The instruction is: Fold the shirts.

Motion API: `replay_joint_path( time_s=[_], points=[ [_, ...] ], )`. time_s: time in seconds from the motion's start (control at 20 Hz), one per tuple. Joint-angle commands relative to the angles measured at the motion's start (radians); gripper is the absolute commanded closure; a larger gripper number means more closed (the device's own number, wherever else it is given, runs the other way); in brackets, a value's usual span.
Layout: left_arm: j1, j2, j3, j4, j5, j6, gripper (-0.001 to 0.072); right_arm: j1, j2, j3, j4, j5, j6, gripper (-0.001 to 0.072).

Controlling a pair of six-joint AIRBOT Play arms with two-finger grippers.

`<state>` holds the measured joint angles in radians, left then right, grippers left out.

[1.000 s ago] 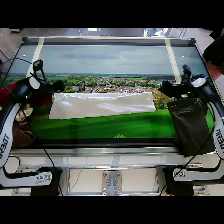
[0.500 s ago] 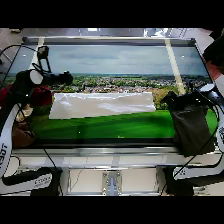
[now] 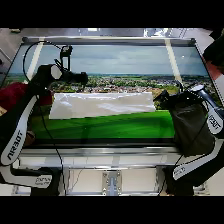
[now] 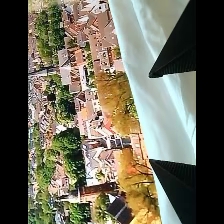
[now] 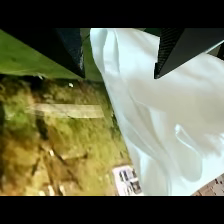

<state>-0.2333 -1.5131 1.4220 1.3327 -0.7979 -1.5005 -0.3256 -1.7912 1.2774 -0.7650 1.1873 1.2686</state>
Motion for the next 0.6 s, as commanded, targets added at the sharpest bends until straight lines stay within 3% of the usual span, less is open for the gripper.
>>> replay_joint_path(
  time_s=[0.0,0.25,0.3,0.35,0.4,0.45,0.55],
  points=[
    [-0.008,-0.01,0.008,-0.009,-0.004,0.0,0.0127,0.035,-0.057,0.056,0.009,-0.001,-0.006,0.0203],
    [-0.008,-0.01,0.008,-0.009,-0.008,0.0,0.0127,0.12,-0.068,0.066,0.008,0.006,-0.007,0.0214],
    [-0.008,-0.01,0.008,-0.009,-0.015,0.0,0.0127,0.132,-0.068,0.066,0.009,0.008,-0.006,0.0295],
    [-0.008,-0.01,0.008,-0.009,-0.03,0.0,0.0127,0.141,-0.067,0.066,0.018,0.014,-0.006,0.0442],
    [-0.008,-0.01,0.008,-0.009,-0.047,0.0,0.0127,0.146,-0.062,0.066,0.036,0.034,-0.008,0.0648],
    [-0.008,-0.01,0.008,-0.009,-0.064,0.0,0.0127,0.146,-0.052,0.067,0.059,0.06,-0.022,0.0701],
    [-0.008,-0.01,0.008,-0.009,-0.098,0.0,0.0128,0.146,-0.007,0.079,0.084,0.113,-0.053,0.0702]
  ],
)
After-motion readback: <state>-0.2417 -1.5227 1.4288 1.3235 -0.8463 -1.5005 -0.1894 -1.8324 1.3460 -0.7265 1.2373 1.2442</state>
